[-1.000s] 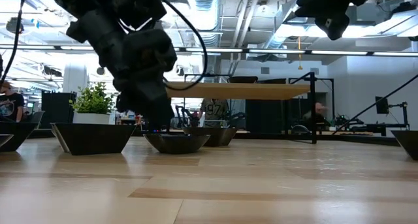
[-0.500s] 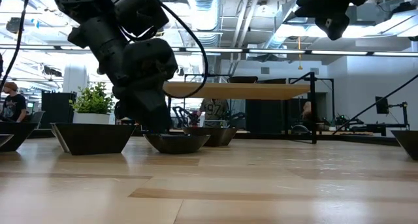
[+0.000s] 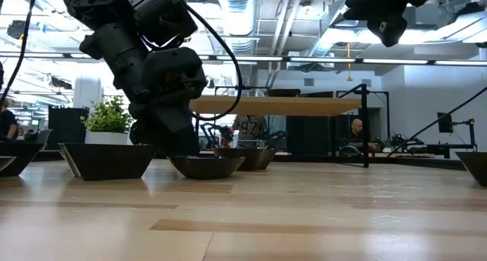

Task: Pick & Place Mini shaped plates
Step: Stack the black leaf shaped plate on top of the black leaf shaped plate on the shelf

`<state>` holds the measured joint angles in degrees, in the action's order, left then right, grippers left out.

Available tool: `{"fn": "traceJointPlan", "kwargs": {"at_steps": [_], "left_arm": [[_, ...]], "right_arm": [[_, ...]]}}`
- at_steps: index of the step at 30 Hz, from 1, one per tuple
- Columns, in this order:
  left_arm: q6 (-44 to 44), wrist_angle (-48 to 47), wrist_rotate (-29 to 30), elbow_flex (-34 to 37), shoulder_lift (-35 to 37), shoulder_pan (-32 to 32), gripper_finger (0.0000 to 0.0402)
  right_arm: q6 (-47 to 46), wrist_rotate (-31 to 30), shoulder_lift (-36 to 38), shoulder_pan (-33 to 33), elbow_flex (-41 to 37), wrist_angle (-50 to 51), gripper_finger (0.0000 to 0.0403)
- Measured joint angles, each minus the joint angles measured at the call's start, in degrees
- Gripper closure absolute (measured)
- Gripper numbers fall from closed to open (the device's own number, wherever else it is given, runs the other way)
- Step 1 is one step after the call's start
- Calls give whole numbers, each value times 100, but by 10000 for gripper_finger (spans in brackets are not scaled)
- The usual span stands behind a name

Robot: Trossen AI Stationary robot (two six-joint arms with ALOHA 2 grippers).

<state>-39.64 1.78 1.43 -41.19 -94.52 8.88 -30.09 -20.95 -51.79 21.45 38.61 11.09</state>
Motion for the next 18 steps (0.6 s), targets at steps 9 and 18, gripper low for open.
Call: {"fn": "traceJointPlan", "kwargs": {"at_steps": [9, 18], "left_arm": [[11, 45, 88, 0, 0, 0, 243], [33, 146, 178, 0, 2, 4, 243]], "right_arm": [[-91, 2, 0, 0, 0, -1, 322], [-209, 2, 0, 0, 0, -2, 322]]}}
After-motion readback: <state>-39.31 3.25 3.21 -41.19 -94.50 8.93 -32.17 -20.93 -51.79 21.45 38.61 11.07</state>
